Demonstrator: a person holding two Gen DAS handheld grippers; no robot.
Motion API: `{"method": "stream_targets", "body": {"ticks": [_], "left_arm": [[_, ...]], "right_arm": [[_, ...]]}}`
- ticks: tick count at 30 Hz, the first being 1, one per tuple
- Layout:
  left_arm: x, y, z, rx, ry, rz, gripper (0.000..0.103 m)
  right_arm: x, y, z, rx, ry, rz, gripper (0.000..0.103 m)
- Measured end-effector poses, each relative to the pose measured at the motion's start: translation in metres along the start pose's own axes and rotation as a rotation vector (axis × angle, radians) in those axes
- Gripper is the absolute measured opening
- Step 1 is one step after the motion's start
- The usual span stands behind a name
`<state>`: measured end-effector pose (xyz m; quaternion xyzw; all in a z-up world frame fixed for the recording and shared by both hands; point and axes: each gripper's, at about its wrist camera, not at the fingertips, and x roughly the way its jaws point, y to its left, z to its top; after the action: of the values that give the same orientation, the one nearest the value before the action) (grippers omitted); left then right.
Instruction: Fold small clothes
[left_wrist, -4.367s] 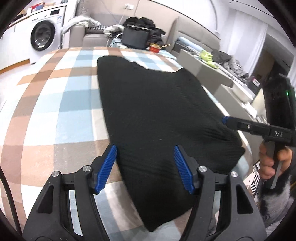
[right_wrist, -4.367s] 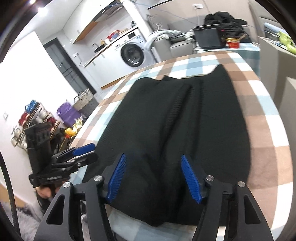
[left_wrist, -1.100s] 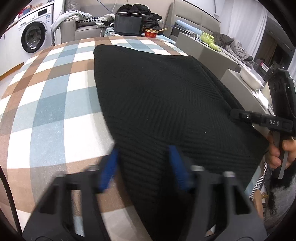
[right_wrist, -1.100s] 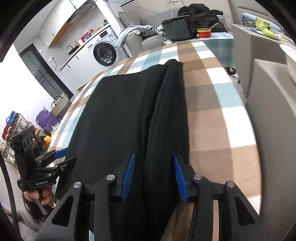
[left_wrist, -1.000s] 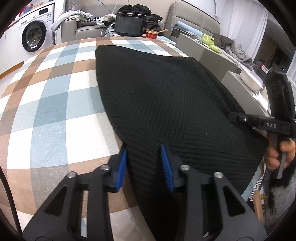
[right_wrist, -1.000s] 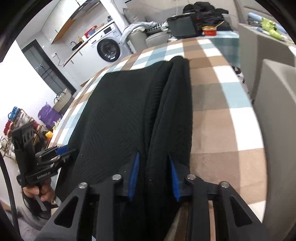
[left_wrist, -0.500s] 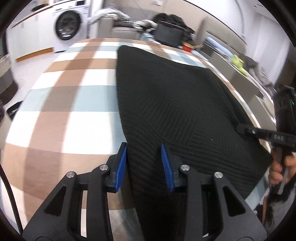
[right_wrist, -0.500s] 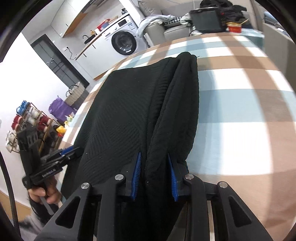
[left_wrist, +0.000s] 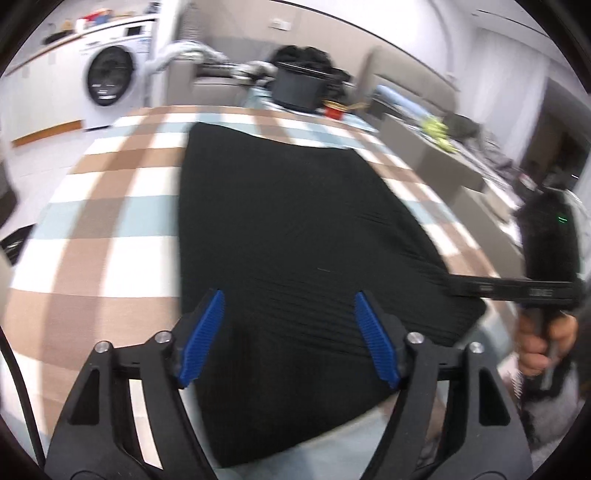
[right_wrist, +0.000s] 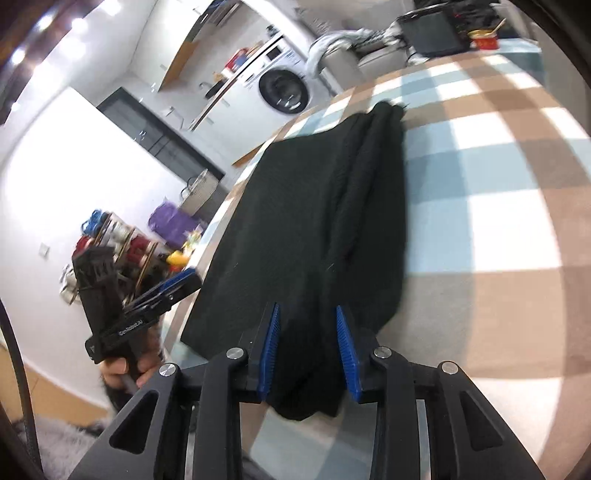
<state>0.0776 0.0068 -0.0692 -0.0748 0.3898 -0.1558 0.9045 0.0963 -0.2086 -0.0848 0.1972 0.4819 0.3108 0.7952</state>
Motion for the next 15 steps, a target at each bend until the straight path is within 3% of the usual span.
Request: {"method": "stream_targets", "body": {"ticks": [3, 5, 6, 8, 11, 12, 15], "left_arm": [[0.011, -0.016, -0.007, 0.040, 0.033, 0.000, 0.071], [0.014, -0.021, -0.012, 0.047, 0.049, 0.002, 0.071], [0.016, -0.021, -0.012, 0.046, 0.057, 0.004, 0.071], [0.024, -0.021, -0.013, 0.042, 0.072, 0.005, 0.072], [0.027, -0.021, -0.014, 0.056, 0.077, 0.006, 0.072], [0.025, -0.020, -0.013, 0.058, 0.076, 0.007, 0.072], [0.025, -0.019, -0.009, 0.048, 0.074, -0.014, 0.072]], "right_arm": [[0.010, 0.003, 0.000, -0.010, 0.022, -0.032, 0.029], [0.005, 0.011, 0.001, -0.040, -0.001, -0.023, 0.017], [0.000, 0.017, 0.003, -0.051, -0.016, 0.004, 0.015], [-0.003, 0.018, 0.001, -0.041, -0.006, 0.017, 0.015], [0.010, 0.005, -0.010, -0.025, 0.066, -0.063, 0.015], [0.009, 0.001, -0.011, -0.025, 0.058, -0.037, 0.016], [-0.005, 0.001, -0.003, -0.029, 0.052, -0.025, 0.027]]}}
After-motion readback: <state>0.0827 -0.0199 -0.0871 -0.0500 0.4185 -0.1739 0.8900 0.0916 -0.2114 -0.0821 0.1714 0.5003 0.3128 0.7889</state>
